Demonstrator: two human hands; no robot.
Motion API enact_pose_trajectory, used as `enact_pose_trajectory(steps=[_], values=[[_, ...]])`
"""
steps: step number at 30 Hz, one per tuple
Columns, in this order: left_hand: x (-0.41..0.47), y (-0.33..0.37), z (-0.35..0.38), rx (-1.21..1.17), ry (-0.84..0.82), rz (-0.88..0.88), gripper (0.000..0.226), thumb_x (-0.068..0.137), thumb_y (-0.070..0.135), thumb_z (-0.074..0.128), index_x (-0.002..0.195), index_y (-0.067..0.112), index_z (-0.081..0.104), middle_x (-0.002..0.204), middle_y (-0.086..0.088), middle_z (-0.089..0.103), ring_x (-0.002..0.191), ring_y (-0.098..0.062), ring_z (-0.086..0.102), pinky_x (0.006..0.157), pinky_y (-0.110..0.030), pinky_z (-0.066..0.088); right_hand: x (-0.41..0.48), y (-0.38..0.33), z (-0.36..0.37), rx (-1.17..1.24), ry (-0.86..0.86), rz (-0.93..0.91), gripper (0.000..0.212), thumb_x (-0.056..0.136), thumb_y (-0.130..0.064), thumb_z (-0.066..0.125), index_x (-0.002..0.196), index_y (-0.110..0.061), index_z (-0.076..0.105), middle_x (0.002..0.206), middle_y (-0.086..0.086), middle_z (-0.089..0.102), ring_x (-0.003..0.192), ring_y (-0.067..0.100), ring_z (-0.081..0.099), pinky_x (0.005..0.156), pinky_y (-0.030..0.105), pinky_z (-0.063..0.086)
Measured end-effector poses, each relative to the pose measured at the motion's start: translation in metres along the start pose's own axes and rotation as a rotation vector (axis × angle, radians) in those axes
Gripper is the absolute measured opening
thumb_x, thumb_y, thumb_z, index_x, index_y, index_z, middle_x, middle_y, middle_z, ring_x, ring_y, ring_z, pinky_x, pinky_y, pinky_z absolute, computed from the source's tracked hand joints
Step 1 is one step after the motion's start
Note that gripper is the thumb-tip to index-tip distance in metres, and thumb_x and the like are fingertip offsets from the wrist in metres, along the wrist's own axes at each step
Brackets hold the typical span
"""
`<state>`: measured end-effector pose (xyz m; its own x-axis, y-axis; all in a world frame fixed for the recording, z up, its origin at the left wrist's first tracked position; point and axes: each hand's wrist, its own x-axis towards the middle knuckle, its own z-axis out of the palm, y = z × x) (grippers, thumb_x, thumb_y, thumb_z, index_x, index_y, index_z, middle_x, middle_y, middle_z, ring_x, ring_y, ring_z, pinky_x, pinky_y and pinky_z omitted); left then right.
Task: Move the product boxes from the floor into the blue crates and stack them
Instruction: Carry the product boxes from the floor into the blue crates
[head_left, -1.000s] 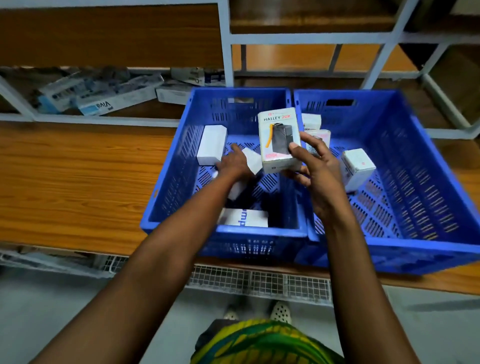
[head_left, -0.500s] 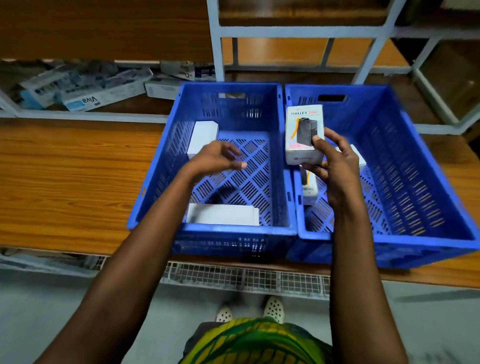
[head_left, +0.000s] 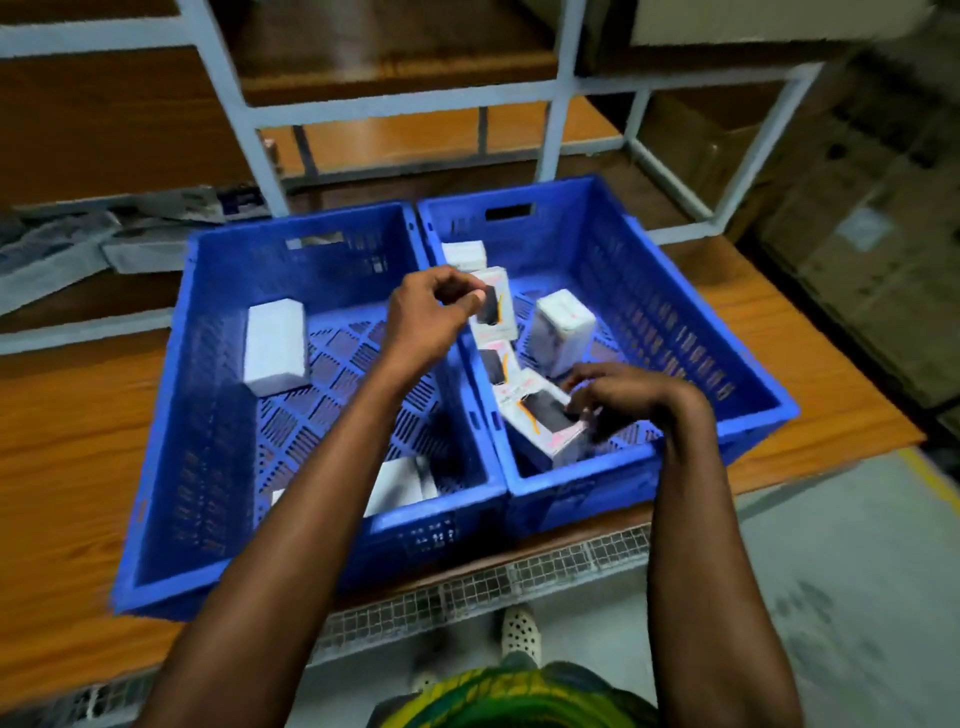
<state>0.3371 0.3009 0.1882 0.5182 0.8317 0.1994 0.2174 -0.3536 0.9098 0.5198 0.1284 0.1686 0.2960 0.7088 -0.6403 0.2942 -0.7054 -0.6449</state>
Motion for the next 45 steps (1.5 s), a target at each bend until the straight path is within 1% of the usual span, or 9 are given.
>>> enact_pose_trajectory(steps=[5,9,13,18,24,30,32,41,45], values=[[0.009,0.009,0.011,0.083,-0.024,-0.004,0.010,0.086,0.012,0.075,0.090,0.021,0.077,0.084,0.005,0.076,0.074,0.000,0.066,0.075,-0.020,0.052,0.017,-0.003,-0.010,-0.284,-0.112,0.114,0.019,0.100,-0.019,0.062,0.115,-0.010,0.070,0.098,0.008,0.071,0.079,0.026,0.066,0.066,0.030,0.052],[0.018,0.021,0.032,0.398,-0.098,0.045,0.013,0.082,0.023,0.072,0.094,0.025,0.076,0.086,0.003,0.077,0.084,-0.014,0.071,0.082,-0.028,0.055,0.057,-0.026,-0.031,-0.302,0.412,-0.083,0.024,0.087,-0.025,0.071,0.110,-0.026,0.072,0.118,0.015,0.072,0.106,0.033,0.069,0.088,0.043,0.057],[0.025,0.033,0.067,0.928,-0.410,0.050,0.033,0.085,0.036,0.069,0.114,0.023,0.071,0.121,-0.009,0.071,0.115,-0.031,0.065,0.095,-0.038,0.051,0.090,-0.046,-0.015,-0.433,0.527,-0.058,0.076,0.080,-0.050,0.077,0.145,-0.039,0.041,0.158,0.018,0.024,0.143,0.042,0.032,0.111,0.055,0.039],[0.036,0.018,0.096,1.040,-0.640,-0.174,0.047,0.095,0.022,0.061,0.139,0.009,0.054,0.144,-0.015,0.056,0.130,-0.031,0.057,0.103,-0.039,0.047,0.112,-0.038,-0.011,-0.394,0.616,-0.145,0.055,0.083,-0.036,0.076,0.129,-0.024,0.048,0.143,0.015,0.035,0.128,0.045,0.046,0.101,0.052,0.046],[0.064,-0.011,0.109,0.869,-0.143,-0.257,0.091,0.078,0.024,0.083,0.149,0.006,0.029,0.153,-0.024,0.028,0.145,-0.040,0.025,0.113,-0.046,0.037,0.093,-0.027,-0.050,-0.284,0.659,-0.241,0.043,0.074,-0.040,0.083,0.107,-0.033,0.055,0.117,0.009,0.061,0.105,0.030,0.061,0.089,0.043,0.050],[0.088,-0.026,0.111,0.748,-0.335,-0.434,0.113,0.082,0.038,0.081,0.161,0.023,0.002,0.165,-0.023,-0.017,0.152,-0.048,0.000,0.120,-0.052,0.023,0.089,0.003,-0.039,-0.262,-0.206,0.186,0.017,0.095,-0.004,0.060,0.106,-0.014,0.070,0.104,0.020,0.059,0.062,0.024,0.062,0.077,0.039,0.062],[0.088,-0.028,0.116,0.824,-0.360,-0.421,0.111,0.080,0.048,0.082,0.161,0.027,0.010,0.165,-0.020,-0.022,0.152,-0.051,0.001,0.120,-0.054,0.025,0.093,0.002,-0.041,-0.193,-0.054,0.183,0.024,0.100,-0.003,0.049,0.117,-0.007,0.065,0.095,0.022,0.064,0.057,0.030,0.066,0.066,0.045,0.063],[0.081,-0.016,0.112,0.689,-0.124,0.037,0.076,0.078,0.046,0.080,0.131,0.006,0.045,0.124,-0.021,0.059,0.119,-0.041,0.052,0.091,-0.046,0.046,0.100,0.005,-0.052,-0.242,0.353,0.097,0.036,0.070,-0.025,0.042,0.099,-0.011,0.059,0.116,0.020,0.068,0.095,0.041,0.073,0.092,0.054,0.058],[0.073,-0.020,0.114,0.511,-0.401,0.006,0.050,0.091,0.057,0.063,0.119,0.016,0.053,0.114,-0.015,0.067,0.109,-0.034,0.061,0.084,-0.038,0.044,0.093,0.003,-0.055,-0.171,0.494,0.129,0.045,0.070,-0.033,0.044,0.106,-0.013,0.061,0.126,0.018,0.065,0.113,0.040,0.069,0.101,0.054,0.052]])
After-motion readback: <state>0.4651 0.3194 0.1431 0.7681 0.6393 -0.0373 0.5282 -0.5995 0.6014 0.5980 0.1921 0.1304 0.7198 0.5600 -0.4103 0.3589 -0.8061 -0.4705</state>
